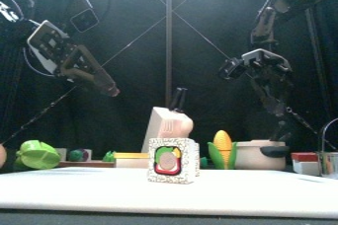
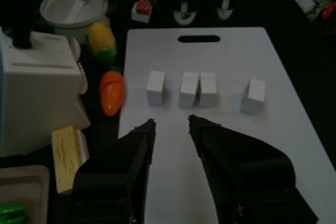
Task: Grab piece of sushi
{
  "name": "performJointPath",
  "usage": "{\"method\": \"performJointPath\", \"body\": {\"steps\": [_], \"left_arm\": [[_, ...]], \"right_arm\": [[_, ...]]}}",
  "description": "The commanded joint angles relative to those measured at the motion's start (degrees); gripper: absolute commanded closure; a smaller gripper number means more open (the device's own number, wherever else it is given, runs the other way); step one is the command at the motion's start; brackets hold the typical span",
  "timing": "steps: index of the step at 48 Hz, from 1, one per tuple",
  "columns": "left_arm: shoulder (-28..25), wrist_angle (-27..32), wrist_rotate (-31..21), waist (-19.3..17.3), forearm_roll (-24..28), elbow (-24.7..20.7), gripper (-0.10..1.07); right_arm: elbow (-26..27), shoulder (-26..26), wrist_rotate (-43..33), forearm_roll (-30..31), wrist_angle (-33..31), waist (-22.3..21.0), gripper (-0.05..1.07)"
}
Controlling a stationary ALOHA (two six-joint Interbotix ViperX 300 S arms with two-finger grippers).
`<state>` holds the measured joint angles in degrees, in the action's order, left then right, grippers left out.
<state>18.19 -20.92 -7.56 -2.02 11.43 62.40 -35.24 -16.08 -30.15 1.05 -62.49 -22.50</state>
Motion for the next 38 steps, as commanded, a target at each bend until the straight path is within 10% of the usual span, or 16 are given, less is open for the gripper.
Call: {"method": "performJointPath", "body": {"steps": [1,22,38], "left_arm": [[-0.6,-0.4,0.1,0.0,0.0,-0.6,0.23],[-9.5,-0.1,0.0,-1.0,0.0,-5.8,0.23],[-16.7,0.1,0.1,-2.2,0.0,-13.3,0.23]], "right_arm": [[0.0,-4.2,-0.1,1.4,2.3,0.7,0.25],[-17.1,-23.2,-0.7,4.3,41.1,8.2,0.25],[-26.8,-21.3,-1.3,15.7,61.6,11.9,0.25]]}}
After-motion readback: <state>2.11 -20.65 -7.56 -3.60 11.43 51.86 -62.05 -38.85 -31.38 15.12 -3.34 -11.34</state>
